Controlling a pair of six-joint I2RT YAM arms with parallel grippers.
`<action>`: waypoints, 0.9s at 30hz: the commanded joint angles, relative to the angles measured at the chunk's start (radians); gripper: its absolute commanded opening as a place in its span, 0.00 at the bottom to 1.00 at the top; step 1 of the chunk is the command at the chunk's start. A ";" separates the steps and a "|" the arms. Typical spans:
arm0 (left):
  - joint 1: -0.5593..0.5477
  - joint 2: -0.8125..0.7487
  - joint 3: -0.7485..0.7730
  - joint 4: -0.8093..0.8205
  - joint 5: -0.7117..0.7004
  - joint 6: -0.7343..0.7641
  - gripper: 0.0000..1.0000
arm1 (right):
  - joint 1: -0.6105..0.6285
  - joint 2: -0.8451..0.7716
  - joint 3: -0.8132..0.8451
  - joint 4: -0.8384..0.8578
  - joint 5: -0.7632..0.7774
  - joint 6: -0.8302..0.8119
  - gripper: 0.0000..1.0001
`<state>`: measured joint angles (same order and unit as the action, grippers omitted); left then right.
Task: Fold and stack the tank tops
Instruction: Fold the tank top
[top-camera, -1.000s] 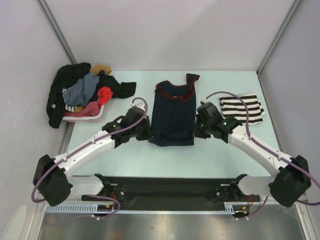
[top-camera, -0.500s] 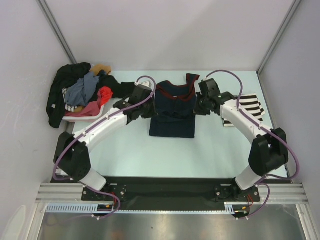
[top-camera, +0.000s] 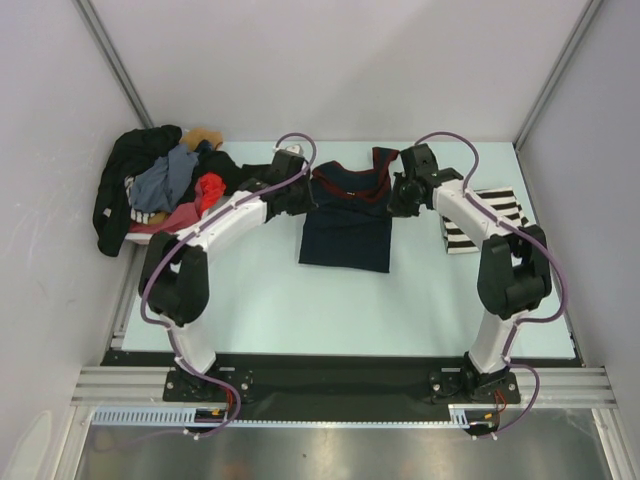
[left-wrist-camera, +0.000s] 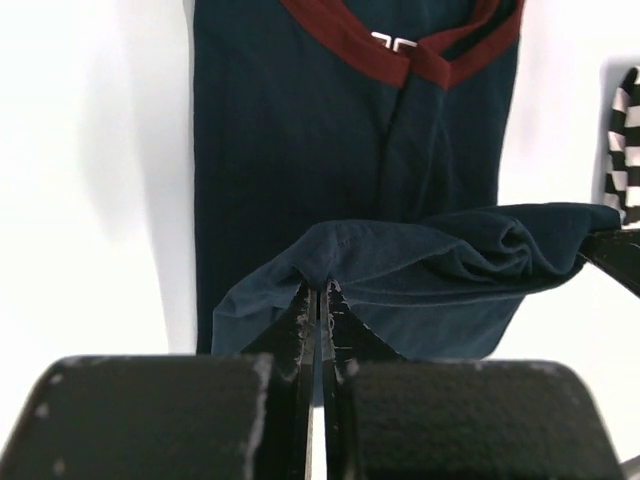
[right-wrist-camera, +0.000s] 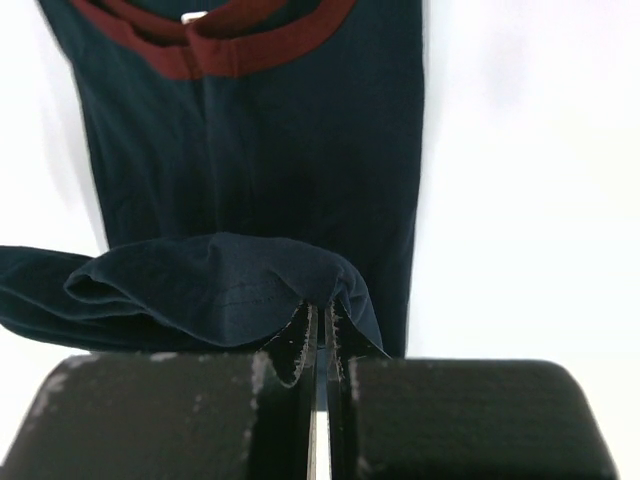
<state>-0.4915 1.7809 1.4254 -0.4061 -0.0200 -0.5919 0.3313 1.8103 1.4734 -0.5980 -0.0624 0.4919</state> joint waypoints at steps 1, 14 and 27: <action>0.016 0.047 0.069 0.041 0.041 0.032 0.00 | -0.015 0.035 0.061 0.036 -0.014 -0.013 0.00; 0.051 0.250 0.139 0.127 0.061 0.037 0.01 | -0.083 0.248 0.155 0.145 -0.025 0.039 0.14; 0.054 0.040 -0.015 0.159 -0.120 0.122 0.94 | -0.097 0.006 -0.125 0.329 0.030 0.059 0.82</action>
<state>-0.4450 1.9644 1.4540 -0.3000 -0.0872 -0.5125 0.2379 1.9507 1.4124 -0.3603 -0.0456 0.5529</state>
